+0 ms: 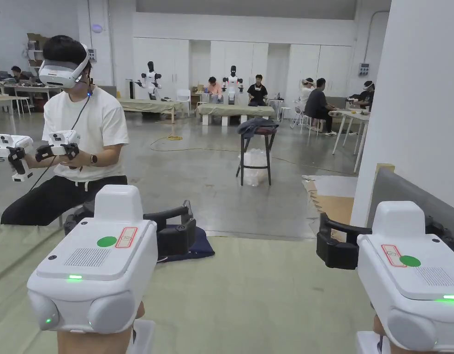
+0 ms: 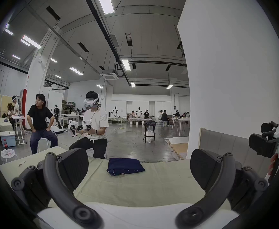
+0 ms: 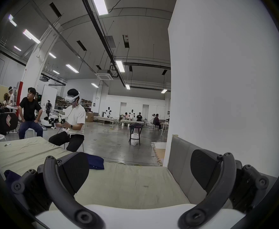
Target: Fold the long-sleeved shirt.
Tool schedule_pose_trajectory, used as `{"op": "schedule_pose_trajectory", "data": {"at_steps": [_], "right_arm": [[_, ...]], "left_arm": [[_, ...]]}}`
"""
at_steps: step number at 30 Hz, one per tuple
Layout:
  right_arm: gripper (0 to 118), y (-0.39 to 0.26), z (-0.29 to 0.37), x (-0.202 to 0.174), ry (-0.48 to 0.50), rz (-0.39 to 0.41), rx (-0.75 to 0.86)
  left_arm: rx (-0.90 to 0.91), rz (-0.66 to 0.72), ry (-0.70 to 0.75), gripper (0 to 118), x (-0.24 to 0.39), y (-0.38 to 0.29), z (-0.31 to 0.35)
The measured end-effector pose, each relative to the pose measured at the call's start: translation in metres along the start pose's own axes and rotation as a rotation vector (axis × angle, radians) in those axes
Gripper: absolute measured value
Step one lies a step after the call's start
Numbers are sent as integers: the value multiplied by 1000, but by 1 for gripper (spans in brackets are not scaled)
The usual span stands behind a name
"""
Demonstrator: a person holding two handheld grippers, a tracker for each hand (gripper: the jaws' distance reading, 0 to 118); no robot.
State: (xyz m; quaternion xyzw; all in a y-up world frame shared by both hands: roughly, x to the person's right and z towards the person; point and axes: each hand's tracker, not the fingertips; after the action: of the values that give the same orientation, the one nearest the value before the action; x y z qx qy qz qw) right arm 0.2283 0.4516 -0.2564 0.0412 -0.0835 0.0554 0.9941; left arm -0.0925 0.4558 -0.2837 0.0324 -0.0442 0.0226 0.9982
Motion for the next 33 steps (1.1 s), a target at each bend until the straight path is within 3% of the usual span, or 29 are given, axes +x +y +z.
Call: {"op": "schedule_pose_trajectory", "data": {"at_steps": [9,18,33], "right_arm": [[118,4,1,0,4,-7,9],[118,0,5,-5,1,43,12],[118,1,7,-2,3,21,12]], "left_arm": [[0,-10,0,111,1,1,0],[-20,-15,2,111,1,-7,0],[-10,-23,2,111,1,-7,1]]}}
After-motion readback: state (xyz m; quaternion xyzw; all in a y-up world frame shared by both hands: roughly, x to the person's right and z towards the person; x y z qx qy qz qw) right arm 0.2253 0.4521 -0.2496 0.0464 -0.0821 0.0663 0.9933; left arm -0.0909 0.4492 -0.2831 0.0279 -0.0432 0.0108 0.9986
